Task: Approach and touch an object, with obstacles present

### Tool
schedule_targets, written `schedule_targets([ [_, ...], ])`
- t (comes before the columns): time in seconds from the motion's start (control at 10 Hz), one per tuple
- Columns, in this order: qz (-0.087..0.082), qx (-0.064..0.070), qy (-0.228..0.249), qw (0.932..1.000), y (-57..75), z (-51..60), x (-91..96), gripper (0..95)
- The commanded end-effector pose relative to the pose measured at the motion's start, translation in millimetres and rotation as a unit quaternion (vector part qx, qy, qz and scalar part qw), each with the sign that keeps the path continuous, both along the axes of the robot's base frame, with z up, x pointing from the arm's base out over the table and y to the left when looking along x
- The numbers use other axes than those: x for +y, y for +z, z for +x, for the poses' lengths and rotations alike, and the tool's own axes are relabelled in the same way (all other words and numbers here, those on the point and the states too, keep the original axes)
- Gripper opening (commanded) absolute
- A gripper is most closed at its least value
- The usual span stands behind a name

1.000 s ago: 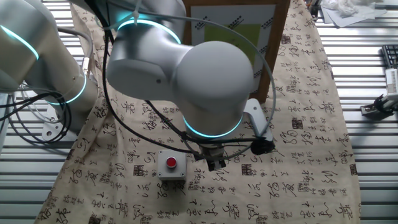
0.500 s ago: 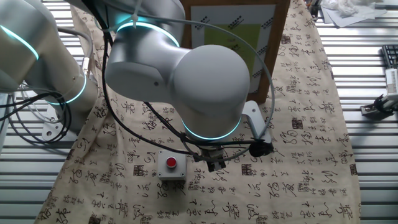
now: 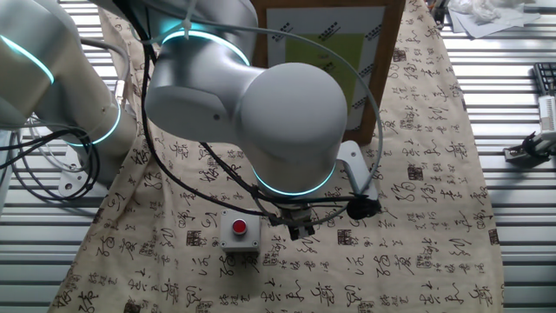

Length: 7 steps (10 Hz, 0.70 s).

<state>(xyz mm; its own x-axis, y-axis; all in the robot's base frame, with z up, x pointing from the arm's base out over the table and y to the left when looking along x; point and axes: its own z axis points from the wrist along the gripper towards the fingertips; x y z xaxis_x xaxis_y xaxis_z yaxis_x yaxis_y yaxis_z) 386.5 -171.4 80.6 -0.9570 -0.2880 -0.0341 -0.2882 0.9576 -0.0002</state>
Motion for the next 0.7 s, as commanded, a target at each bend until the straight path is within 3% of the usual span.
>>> schedule_targets([
  [0.1, 0.0, 0.0, 0.001, 1.0, -0.2, 0.2, 0.0, 0.0],
  [0.7, -0.001, -0.001, 0.002, 1.0, -8.7, 1.4, -1.3, 0.0],
])
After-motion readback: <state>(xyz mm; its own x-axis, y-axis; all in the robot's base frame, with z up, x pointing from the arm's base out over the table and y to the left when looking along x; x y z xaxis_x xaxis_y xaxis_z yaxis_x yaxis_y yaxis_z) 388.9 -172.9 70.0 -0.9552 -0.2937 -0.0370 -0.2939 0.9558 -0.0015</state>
